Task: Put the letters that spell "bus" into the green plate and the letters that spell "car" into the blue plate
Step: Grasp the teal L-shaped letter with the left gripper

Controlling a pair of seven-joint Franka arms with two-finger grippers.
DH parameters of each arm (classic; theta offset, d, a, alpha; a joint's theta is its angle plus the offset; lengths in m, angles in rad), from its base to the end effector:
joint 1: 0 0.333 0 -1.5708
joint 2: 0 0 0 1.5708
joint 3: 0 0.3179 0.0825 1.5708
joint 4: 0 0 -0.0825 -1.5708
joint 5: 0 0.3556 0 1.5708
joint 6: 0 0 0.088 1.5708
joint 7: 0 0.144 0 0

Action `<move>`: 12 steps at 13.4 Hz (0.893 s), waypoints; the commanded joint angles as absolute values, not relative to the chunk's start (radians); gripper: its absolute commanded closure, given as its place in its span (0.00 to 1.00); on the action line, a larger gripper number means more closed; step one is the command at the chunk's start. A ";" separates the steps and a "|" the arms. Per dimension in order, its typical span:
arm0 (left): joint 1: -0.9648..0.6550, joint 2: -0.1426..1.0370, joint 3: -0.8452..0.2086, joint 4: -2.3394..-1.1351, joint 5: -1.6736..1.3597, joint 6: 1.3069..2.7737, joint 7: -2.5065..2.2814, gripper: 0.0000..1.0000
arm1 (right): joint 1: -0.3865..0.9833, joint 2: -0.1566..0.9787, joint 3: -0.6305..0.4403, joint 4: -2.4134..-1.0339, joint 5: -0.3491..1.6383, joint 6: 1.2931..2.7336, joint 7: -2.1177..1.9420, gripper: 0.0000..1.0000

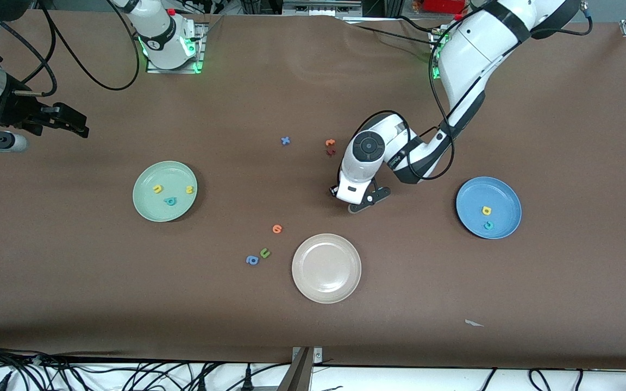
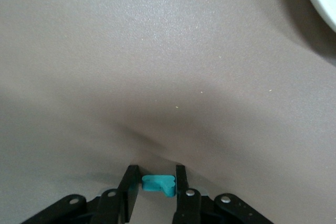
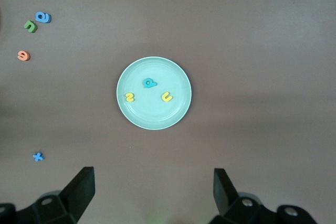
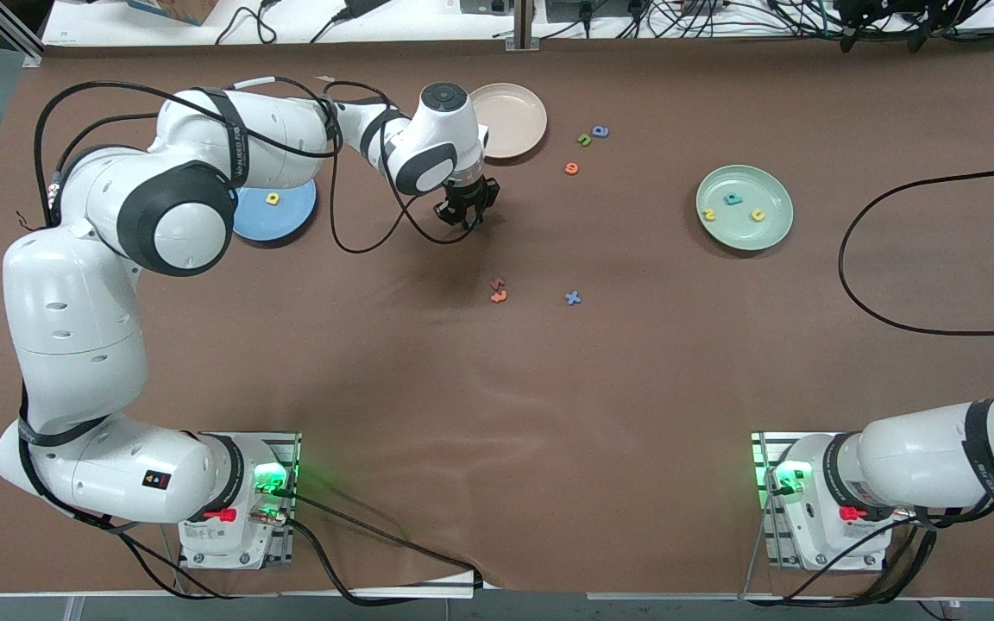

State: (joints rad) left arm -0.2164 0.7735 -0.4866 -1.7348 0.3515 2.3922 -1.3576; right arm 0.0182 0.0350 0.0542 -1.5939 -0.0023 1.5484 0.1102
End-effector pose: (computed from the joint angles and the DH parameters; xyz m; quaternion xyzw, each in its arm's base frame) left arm 0.5120 -0.3916 0.1582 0.9664 0.2522 -0.0431 0.0239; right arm 0.5282 0.0375 0.5589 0.9990 -0.0188 -0.0400 0.0039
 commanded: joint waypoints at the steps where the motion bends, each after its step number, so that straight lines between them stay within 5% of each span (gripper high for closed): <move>1: -0.224 0.798 -0.483 -1.710 0.387 2.398 -1.381 0.67 | -0.002 0.037 0.075 -1.578 -0.006 1.529 0.113 0.00; 12: -0.170 0.776 -0.485 -1.634 0.391 2.294 -1.319 0.73 | -0.002 0.038 0.075 -1.578 -0.005 1.529 0.107 0.00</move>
State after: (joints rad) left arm -0.1985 0.7757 -0.4775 -1.6819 0.3516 2.3578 -1.3461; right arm 0.0178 0.0351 0.0576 -1.5939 -0.0023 1.5460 0.1101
